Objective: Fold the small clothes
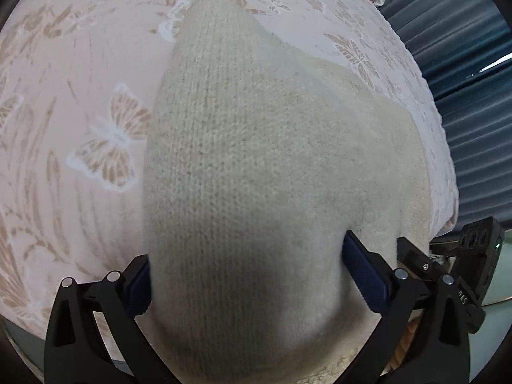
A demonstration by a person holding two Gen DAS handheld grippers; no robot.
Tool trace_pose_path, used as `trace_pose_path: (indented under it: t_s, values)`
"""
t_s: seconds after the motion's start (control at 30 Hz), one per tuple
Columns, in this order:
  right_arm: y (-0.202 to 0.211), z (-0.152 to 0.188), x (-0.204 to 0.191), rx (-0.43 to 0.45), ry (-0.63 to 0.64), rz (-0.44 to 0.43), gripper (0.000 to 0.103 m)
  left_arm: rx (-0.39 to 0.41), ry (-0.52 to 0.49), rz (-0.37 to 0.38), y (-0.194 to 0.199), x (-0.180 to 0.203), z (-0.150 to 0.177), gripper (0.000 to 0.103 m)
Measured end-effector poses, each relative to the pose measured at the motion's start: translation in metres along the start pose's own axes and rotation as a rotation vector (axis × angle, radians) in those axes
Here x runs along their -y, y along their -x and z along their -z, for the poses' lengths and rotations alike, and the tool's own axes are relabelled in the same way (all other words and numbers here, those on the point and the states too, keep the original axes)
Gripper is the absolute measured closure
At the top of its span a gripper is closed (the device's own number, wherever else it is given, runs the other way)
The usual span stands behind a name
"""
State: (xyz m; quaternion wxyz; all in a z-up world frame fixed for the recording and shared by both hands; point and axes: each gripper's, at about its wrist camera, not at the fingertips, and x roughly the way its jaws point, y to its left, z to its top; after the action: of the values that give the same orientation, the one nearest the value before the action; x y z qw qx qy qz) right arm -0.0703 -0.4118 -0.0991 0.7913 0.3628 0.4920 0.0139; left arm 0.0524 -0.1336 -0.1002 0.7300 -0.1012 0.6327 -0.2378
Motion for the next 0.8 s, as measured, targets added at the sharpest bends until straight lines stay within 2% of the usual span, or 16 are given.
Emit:
trace_pose_path:
  t_s: [0.07, 0.17, 0.3, 0.37, 0.4, 0.43, 0.47, 0.5, 0.53, 0.67, 0.8]
  values:
    - [0.0, -0.002, 0.001, 0.005, -0.001, -0.034, 0.015, 0.011, 0.013, 0.016, -0.001, -0.003, -0.001, 0.005]
    - [-0.002, -0.003, 0.0, -0.01, 0.011, -0.073, 0.017, 0.03, -0.017, -0.011, 0.001, 0.004, 0.003, 0.005]
    - [-0.008, -0.004, -0.011, -0.028, 0.045, -0.042, 0.017, 0.014, -0.013, -0.034, 0.003, 0.01, 0.004, 0.005]
    - [-0.01, -0.005, -0.015, -0.028, 0.042, -0.022, 0.022, 0.005, -0.014, -0.048, 0.003, 0.016, 0.001, 0.005]
    - [-0.01, -0.006, -0.016, -0.026, 0.038, -0.023, 0.028, 0.003, -0.021, -0.058, 0.005, 0.019, 0.001, 0.005]
    - [-0.01, -0.007, -0.017, -0.025, 0.03, -0.025, 0.039, 0.002, -0.033, -0.067, 0.005, 0.023, 0.001, 0.006]
    - [-0.009, -0.008, -0.017, -0.021, 0.021, -0.024, 0.044, -0.001, -0.052, -0.081, 0.006, 0.028, 0.0, 0.008]
    - [-0.007, -0.008, -0.017, -0.012, 0.013, -0.024, 0.054, -0.004, -0.075, -0.092, 0.008, 0.033, 0.001, 0.01]
    - [-0.003, -0.008, -0.019, -0.003, 0.006, -0.022, 0.061, -0.007, -0.094, -0.103, 0.011, 0.038, 0.001, 0.015]
    - [0.018, -0.004, -0.034, 0.05, 0.013, -0.001, 0.066, -0.006, -0.194, -0.146, 0.028, 0.059, 0.001, 0.044]
    - [0.057, 0.002, -0.049, 0.112, 0.023, 0.006, 0.067, 0.013, -0.286, -0.126, 0.055, 0.084, 0.007, 0.05]
